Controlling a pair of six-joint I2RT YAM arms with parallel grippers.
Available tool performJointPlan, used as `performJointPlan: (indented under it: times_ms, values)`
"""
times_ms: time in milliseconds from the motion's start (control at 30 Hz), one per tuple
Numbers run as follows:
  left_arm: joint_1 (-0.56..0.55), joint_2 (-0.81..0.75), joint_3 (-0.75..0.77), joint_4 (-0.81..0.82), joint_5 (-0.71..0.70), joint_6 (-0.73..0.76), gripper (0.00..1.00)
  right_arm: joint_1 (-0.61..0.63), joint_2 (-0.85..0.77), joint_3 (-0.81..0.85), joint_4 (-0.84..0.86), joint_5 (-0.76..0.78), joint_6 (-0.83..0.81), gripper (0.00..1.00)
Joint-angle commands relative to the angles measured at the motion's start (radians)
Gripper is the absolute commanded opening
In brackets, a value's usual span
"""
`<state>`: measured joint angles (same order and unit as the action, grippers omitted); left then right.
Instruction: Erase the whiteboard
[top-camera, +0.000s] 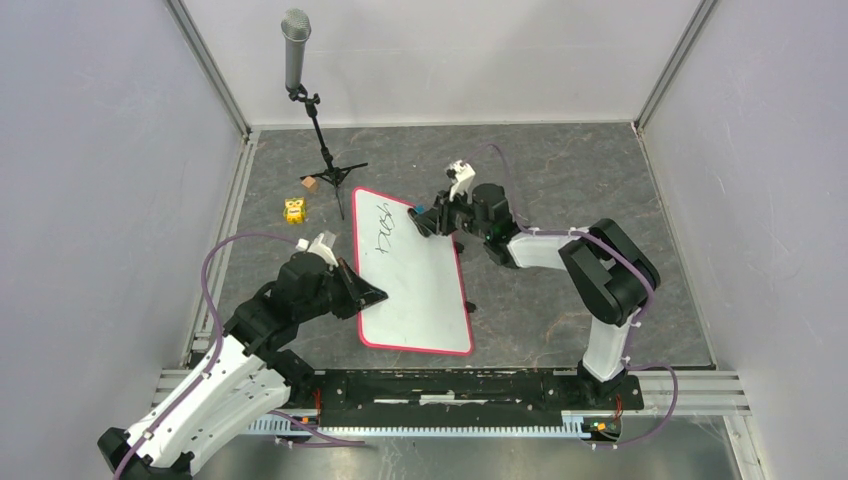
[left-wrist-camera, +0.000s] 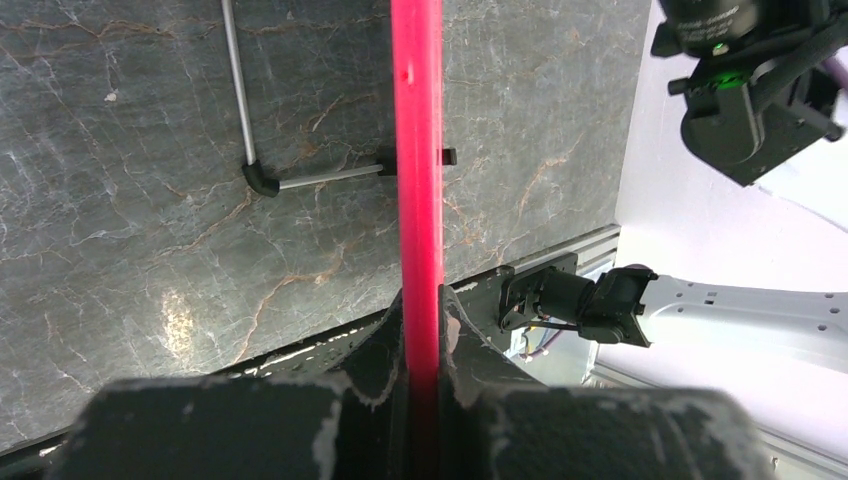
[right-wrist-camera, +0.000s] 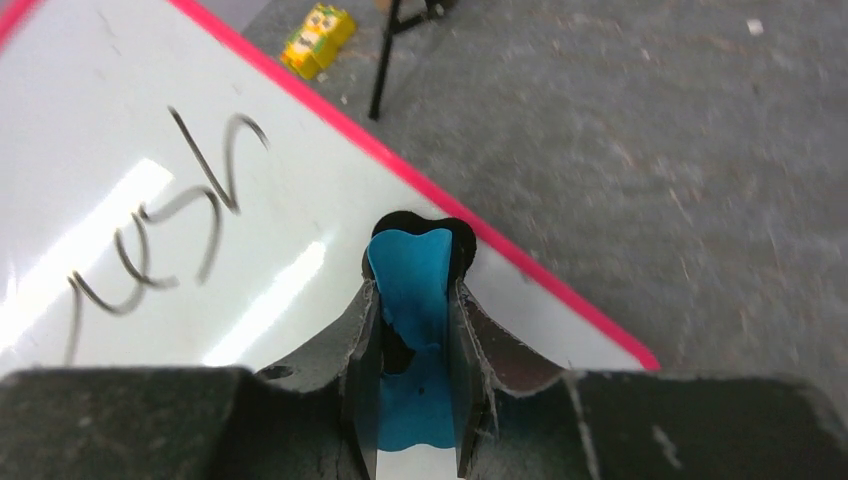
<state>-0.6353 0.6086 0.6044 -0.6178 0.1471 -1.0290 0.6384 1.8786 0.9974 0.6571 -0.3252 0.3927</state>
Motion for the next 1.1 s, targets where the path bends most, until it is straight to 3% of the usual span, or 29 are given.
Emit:
performJointPlan:
  times_ms: [0,300,467,733,1000,1067]
  values:
    - [-0.03,0.07,-0.041,-0.101,0.04,0.14,0.02,-0.02,-0.035,-0.155,-0.081,-0.017,0.017,0.22]
    - [-0.03,0.074,-0.008,-0.103,0.027,0.124,0.08,-0.051,-0.091,-0.238,-0.031,0.018,0.001,0.22]
    - [-0.012,0.092,0.038,-0.085,0.016,0.134,0.26,-0.051,-0.085,-0.246,0.003,0.017,0.004,0.22]
    - [0.132,0.143,0.135,-0.076,0.053,0.223,0.77,-0.051,-0.115,-0.252,-0.001,0.019,-0.025,0.22]
    - [0.347,0.206,0.234,-0.072,0.157,0.318,0.95,-0.051,-0.114,-0.258,0.02,0.012,-0.021,0.22]
    - [0.401,0.206,0.256,-0.069,0.168,0.341,0.95,-0.051,-0.115,-0.26,0.027,0.008,-0.017,0.22]
